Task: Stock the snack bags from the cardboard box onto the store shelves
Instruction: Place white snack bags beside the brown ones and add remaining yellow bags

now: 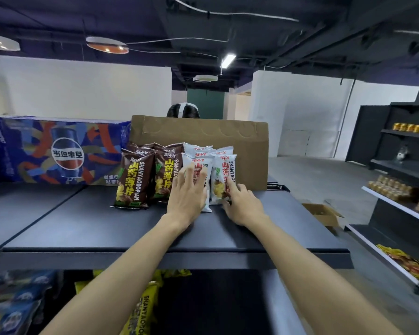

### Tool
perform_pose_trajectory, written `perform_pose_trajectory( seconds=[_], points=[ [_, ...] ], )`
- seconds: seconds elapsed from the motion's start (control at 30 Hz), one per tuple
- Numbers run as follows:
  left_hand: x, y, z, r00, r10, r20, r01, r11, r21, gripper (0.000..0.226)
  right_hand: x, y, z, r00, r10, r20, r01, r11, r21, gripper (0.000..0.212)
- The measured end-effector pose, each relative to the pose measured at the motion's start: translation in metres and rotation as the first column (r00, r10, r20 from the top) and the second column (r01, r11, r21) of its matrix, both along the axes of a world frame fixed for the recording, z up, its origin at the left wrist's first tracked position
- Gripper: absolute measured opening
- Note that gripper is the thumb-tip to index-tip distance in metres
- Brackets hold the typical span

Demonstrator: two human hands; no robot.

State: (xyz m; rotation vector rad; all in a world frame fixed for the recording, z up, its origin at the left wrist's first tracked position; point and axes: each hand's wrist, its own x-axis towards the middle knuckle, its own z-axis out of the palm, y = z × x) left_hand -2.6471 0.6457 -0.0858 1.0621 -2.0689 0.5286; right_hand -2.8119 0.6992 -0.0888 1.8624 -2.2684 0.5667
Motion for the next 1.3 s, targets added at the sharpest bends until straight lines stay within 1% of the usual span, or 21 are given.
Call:
perform_pose_trajectory(
  seconds=[0.07,0.13,0.23,0.3,0.4,0.53,0.67,0.73,0.9,1.0,1.13,1.2,1.3],
  points=[
    [0.006,0.011,0.008,0.996,-0.050,0.067,0.051,0.999,-0.001,0.049,0.003,0.013,-0.001,0.999,0.000,0.038,0.001,0.999,-0.041,0.065],
    [0.010,0.025,0.013,0.992,-0.071,0.104,0.071,0.997,0.001,0.041,0.009,0.028,-0.002,0.998,0.001,0.068,0.005,0.996,-0.088,0.052],
    [0.012,0.043,0.015,0.983,-0.108,0.147,0.101,0.993,0.053,0.032,0.017,0.053,-0.007,0.999,-0.025,0.038,0.029,0.992,-0.125,0.040],
    [0.012,0.054,0.014,0.978,-0.148,0.147,0.137,0.987,0.080,0.030,0.019,0.072,-0.012,0.999,-0.042,0.020,0.045,0.987,-0.153,0.039],
    [0.009,0.075,0.014,0.964,-0.178,0.197,0.170,0.984,0.056,0.031,0.018,0.104,-0.015,0.994,-0.105,0.015,0.106,0.980,-0.168,0.039],
    [-0.006,0.110,0.015,0.942,-0.253,0.222,0.231,0.965,0.122,0.026,0.003,0.150,-0.014,0.983,-0.180,-0.021,0.173,0.967,-0.186,0.040],
    [-0.020,0.142,0.025,0.886,-0.264,0.382,0.265,0.963,0.050,0.016,-0.019,0.188,0.000,0.975,-0.220,-0.029,0.210,0.958,-0.196,0.037],
    [-0.027,0.154,0.031,0.865,-0.264,0.426,0.273,0.961,0.042,0.016,-0.029,0.208,0.007,0.972,-0.233,-0.011,0.225,0.951,-0.213,0.036],
    [-0.056,0.185,0.038,0.868,-0.262,0.421,0.257,0.964,0.069,0.019,-0.059,0.264,0.012,0.963,-0.269,0.008,0.264,0.938,-0.224,0.033],
    [-0.080,0.219,0.033,0.862,-0.272,0.428,0.250,0.962,0.109,0.017,-0.082,0.301,0.011,0.950,-0.312,0.001,0.307,0.932,-0.194,0.027],
    [-0.114,0.270,0.017,0.839,-0.294,0.459,0.229,0.954,0.192,0.016,-0.116,0.349,0.000,0.934,-0.357,0.030,0.357,0.921,-0.156,0.021],
    [-0.129,0.290,0.002,0.805,-0.340,0.487,0.229,0.934,0.273,0.017,-0.128,0.371,-0.012,0.930,-0.367,0.019,0.366,0.921,-0.135,0.020],
    [-0.148,0.317,-0.026,0.719,-0.414,0.558,0.219,0.897,0.383,0.020,-0.142,0.402,-0.041,0.927,-0.374,0.017,0.374,0.924,-0.079,0.021]
  ],
)
